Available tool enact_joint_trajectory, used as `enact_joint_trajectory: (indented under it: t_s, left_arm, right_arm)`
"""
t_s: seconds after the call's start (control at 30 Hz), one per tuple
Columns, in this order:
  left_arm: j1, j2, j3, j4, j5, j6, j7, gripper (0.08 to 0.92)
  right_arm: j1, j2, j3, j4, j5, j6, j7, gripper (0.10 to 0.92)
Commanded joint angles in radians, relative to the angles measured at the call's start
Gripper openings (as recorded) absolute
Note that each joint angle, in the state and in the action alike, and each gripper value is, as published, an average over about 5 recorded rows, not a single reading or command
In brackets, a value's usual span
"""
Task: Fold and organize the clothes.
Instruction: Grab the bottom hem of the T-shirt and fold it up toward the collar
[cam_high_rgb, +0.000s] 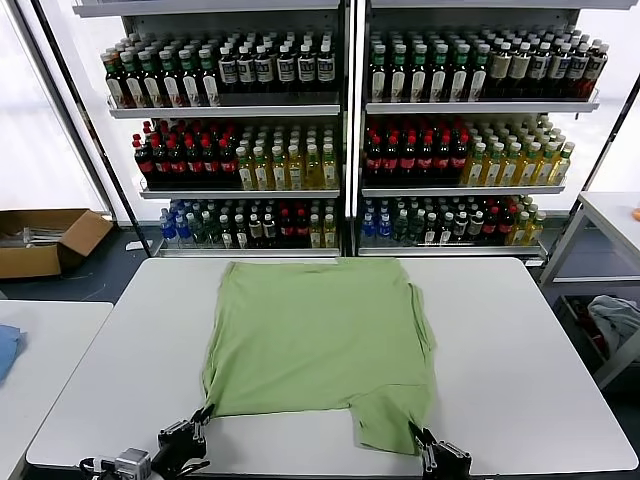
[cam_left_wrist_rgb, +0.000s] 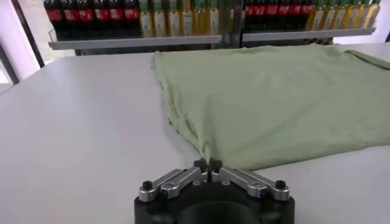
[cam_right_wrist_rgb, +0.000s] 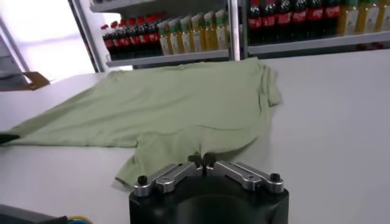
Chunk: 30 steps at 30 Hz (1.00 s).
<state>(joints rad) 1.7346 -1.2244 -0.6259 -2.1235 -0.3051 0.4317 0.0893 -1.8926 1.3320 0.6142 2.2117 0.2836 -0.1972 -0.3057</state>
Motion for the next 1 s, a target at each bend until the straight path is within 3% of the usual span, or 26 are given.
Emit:
enact_joint_trajectory:
  t_s: [0.03,0.37,0.57,0.67,0.8,1.0]
  left_arm:
    - [0.070,-0.007,-0.010,-0.098,0.002,-0.006,-0.007,0.085]
    - [0.206,-0.017,-0.106,-0.223,0.011,0.006,-0.002,0.085]
    - [0.228,0.010,-0.170,-0.279,-0.031,0.038,0.016,0.085]
    - [0.163,0.047,-0.145,-0.257,-0.039,0.063,0.024,0.085]
    - [-0.012,0.111,-0.084,-0.194,-0.072,0.095,0.018,0.085]
    - [-0.187,0.208,-0.014,-0.082,-0.197,0.111,0.004,0.085]
  right_arm:
    - [-0.131,-0.005,0.055,0.052,0.037,0.098,-0.113,0.109]
    - [-0.309,-0.001,0.106,0.137,0.118,0.173,-0.166,0.109]
    - [-0.259,-0.012,0.105,0.150,0.214,0.172,-0.126,0.109]
    - [-0.136,-0.024,0.086,0.126,0.254,0.140,-0.058,0.109]
    - [0.101,-0.059,0.056,0.071,0.311,0.075,0.048,0.109]
    - [0.341,-0.128,0.021,-0.028,0.366,0.024,0.099,0.109]
